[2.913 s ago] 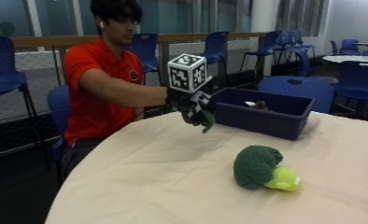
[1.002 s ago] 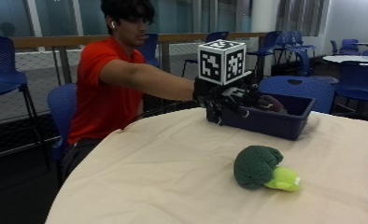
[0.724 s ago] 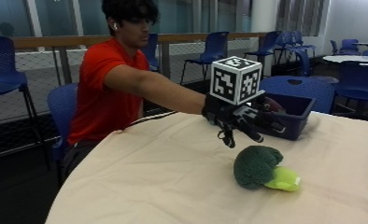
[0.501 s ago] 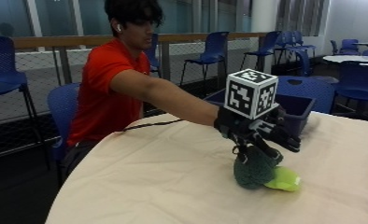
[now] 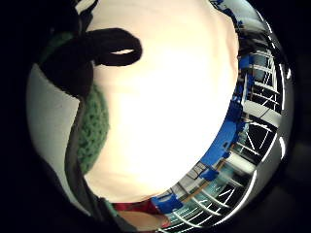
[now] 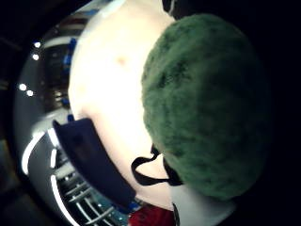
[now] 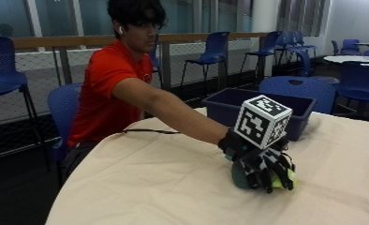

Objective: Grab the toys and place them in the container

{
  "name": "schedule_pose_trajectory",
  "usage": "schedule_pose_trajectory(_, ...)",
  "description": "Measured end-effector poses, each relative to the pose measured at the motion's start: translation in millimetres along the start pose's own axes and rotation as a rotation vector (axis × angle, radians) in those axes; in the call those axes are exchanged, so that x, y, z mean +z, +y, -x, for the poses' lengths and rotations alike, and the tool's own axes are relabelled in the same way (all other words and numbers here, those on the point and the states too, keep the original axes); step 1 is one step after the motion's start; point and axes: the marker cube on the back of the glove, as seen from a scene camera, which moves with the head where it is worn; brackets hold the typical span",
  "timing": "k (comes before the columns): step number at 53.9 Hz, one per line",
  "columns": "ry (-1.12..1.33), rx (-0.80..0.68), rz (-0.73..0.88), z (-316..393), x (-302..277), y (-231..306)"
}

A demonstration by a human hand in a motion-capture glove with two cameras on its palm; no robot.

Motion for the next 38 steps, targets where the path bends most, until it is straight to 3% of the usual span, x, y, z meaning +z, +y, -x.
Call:
schedule_pose_trajectory(16, -0.013, -0.047, -0.133, 26.6, -23.6, 33.1)
schedule_pose_trajectory(38, -0.071, -0.199, -0.303, 70.2, -155.1, 149.5)
